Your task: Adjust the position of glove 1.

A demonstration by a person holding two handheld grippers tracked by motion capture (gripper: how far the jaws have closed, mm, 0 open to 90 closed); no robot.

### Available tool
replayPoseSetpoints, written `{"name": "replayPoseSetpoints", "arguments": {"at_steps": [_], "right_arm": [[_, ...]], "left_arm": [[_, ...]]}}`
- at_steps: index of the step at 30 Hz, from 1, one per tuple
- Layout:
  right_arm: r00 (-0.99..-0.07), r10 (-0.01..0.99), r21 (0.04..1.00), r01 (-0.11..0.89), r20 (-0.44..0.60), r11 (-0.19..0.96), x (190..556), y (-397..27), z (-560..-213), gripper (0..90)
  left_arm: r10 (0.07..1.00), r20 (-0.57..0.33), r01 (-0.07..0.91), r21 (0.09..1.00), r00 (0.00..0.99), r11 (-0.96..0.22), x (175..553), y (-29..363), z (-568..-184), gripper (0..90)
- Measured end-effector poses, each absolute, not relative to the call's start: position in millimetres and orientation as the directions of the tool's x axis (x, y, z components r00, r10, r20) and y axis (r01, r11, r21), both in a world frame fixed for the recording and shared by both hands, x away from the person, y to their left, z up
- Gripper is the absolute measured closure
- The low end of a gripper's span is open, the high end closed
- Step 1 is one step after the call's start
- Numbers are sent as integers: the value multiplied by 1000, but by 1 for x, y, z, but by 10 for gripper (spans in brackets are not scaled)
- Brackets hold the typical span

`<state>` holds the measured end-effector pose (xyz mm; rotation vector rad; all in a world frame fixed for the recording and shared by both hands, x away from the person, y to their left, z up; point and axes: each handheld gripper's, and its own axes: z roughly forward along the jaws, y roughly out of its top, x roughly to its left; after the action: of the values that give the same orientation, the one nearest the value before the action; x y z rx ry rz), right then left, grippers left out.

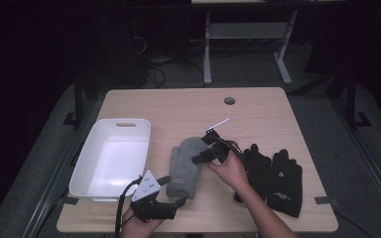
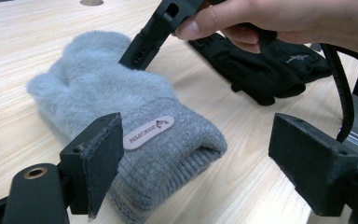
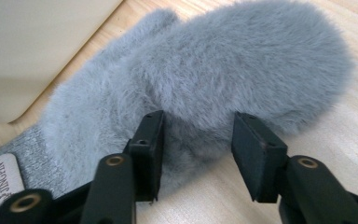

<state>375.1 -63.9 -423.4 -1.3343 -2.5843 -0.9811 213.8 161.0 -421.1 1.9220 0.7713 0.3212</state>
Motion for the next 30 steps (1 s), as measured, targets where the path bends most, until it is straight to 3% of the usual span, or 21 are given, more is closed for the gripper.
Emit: {"name": "replayPoseSetpoints", "arguments": {"at_steps": [4,10,14,21,30], "right_arm": [[-601,712,531,761,362,372,375,-74,-419,431],[-553,730,525,792,402,312,382,-89,-420,370],[-472,722,470,853,506,229,402,-94,-432,338],[-415,686,431,888,598,161,420,-82,-445,314],[-411,713,414,891,568,184,423,-68,-458,338]], "left_arm": [[639,-110,374,880,761,-293,214,162,-420,179],[639,-111,373,881,761,-292,213,162,-420,179],[635,-107,368,882,765,-295,213,160,-420,179],[630,-116,368,885,768,-286,213,160,-419,179],[630,-114,364,887,769,-285,212,161,-417,179]]}}
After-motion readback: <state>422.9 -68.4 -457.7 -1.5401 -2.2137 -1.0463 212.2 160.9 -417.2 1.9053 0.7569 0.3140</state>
